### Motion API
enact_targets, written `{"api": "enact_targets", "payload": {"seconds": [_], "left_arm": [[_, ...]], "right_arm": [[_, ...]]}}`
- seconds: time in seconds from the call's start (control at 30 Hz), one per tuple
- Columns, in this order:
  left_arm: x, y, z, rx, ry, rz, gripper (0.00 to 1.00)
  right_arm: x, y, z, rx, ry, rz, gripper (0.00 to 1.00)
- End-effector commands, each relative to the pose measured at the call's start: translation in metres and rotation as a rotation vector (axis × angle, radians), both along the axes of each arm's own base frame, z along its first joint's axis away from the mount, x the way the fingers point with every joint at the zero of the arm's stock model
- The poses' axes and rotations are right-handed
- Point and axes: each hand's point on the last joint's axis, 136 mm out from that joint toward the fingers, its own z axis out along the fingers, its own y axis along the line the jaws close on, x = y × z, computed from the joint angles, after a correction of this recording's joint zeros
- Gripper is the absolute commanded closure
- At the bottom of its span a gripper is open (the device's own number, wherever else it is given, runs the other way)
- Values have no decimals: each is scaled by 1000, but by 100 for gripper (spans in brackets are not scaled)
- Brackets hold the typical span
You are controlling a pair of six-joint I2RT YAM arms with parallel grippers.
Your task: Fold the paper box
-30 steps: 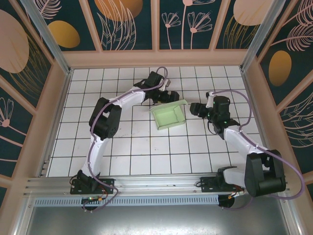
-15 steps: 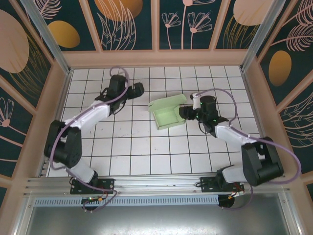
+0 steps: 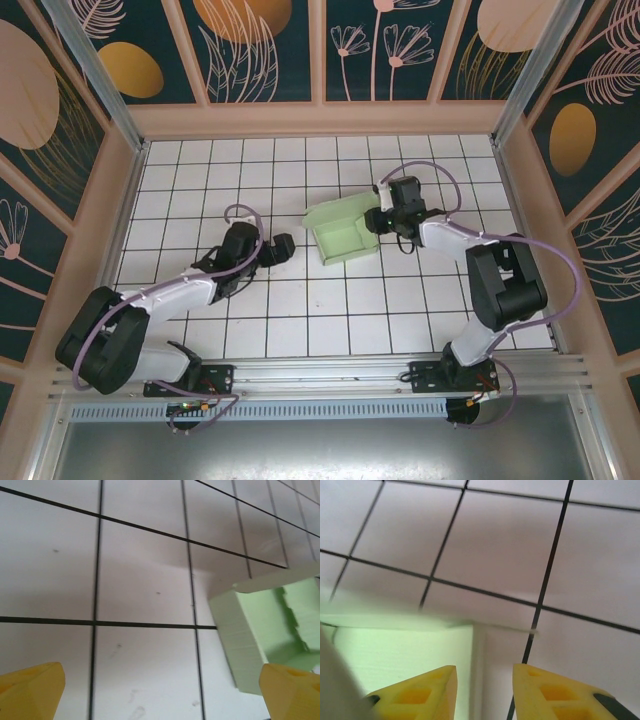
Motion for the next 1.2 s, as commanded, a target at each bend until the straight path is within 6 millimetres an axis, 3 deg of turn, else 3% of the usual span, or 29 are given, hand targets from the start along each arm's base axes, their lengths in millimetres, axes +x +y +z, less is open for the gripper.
{"api": "enact_targets", "payload": {"seconds": [0.0,0.1,0.3,0.37,0.57,0.77,0.97,1.1,1.17], "left_arm": [[6,-18,16,-105,-70,-12,1],[4,-24,16,-129,-77,-31,1],[5,-33,11,-136,-65,-69,1],[4,-34,13,-141,-70,-74,1],[-3,-18,22,-83,-141,-69,1],[-10,-28,42,22,-263,-242,4],[25,-40,82,287,-453,-370,12],[45,-55,91,431,-525,-483,15],[51,-66,94,468,-545,-551,25]], "right_arm": [[-5,1,-10,-37,57,10,67],[-4,4,-14,-37,74,12,75],[-5,11,-18,-32,88,26,75],[-3,10,-8,-11,60,12,73],[-1,6,44,176,-48,-3,56],[-3,-4,56,252,-74,-11,47],[-10,-4,54,254,-74,22,46],[-13,-2,56,253,-74,40,46],[-14,-4,55,245,-74,41,46]]}}
